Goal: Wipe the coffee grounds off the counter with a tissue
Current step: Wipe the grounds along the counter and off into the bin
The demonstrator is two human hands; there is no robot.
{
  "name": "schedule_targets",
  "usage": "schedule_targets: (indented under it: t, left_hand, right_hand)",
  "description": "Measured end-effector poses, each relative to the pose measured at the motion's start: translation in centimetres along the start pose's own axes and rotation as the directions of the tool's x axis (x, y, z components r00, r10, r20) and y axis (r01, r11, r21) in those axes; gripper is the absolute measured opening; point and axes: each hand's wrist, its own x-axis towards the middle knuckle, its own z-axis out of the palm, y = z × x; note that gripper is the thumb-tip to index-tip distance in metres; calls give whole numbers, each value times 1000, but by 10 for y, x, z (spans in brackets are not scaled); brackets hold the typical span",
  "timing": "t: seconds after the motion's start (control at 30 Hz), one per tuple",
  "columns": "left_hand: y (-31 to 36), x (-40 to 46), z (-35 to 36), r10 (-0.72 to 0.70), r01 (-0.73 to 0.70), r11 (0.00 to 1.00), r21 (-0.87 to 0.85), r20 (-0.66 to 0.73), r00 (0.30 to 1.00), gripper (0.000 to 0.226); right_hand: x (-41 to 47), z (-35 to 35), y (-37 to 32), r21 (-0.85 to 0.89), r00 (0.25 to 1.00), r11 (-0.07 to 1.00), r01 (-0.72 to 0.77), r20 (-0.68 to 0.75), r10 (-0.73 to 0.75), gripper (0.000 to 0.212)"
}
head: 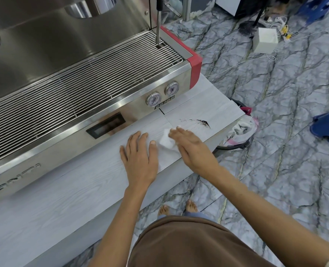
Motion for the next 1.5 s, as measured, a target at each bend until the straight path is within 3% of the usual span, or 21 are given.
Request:
schedule_targets:
  t: [0.1, 0.43, 1.27, 1.5]
  left_hand:
    - [0, 0, -1, -4, 3, 1000, -14, -12, 1000, 56]
    - [4, 4, 7, 39, -40, 994, 99, 9, 999, 55]
    - [13, 8, 18, 71, -72, 984, 162, 12, 997, 50]
    - [14, 7, 18, 66, -66, 985, 162, 6, 998, 49]
  right_hand:
    - [-3, 19, -6, -65, 998, 998, 26, 67, -22, 38]
    - [11, 34, -7, -282, 994, 958, -54, 72, 77, 49]
    - [23, -11, 53, -335, 989, 931, -147, -25, 147, 48]
    - [17, -5, 56, -235, 980, 953, -193, -97, 174, 39]
